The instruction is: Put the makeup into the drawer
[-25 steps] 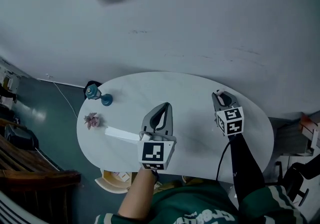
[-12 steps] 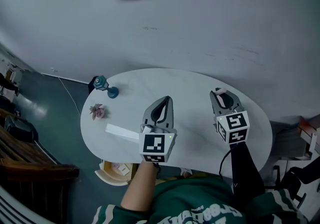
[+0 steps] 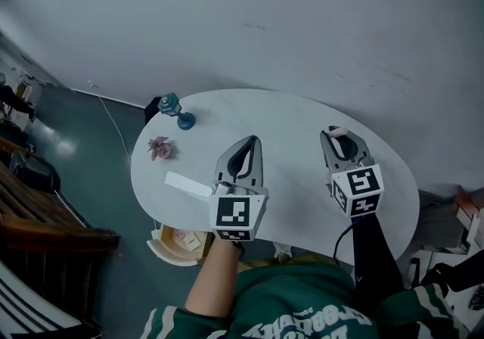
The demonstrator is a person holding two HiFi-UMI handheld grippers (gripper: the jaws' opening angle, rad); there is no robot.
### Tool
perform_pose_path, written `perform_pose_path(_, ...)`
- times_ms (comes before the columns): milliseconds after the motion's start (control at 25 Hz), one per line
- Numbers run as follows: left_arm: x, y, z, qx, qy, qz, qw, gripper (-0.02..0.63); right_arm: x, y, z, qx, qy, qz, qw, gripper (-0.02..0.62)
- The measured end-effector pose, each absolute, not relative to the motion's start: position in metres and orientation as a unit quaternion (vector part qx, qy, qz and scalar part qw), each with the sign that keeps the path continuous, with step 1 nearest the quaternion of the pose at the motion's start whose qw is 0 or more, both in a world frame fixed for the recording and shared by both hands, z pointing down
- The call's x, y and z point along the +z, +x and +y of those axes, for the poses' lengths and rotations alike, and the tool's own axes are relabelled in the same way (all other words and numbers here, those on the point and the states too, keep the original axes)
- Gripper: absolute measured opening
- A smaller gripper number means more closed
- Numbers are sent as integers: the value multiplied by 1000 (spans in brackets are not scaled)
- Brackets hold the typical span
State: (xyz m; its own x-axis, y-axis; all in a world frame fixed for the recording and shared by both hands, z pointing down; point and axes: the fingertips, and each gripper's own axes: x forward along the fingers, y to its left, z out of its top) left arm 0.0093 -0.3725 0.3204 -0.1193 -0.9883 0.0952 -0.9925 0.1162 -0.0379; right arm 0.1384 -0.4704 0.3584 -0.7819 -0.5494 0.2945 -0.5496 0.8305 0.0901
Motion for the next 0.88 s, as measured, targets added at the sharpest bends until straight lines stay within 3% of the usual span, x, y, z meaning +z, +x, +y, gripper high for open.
perform_pose_path(320,305,-55,-293,41,602,-797,16,0,349,60,-412,-22,223,-963,150,78)
perform_pose_path(880,304,-190,-60,55,417,-907,34,0,363,-117,-220,-42,27,-987,152,78)
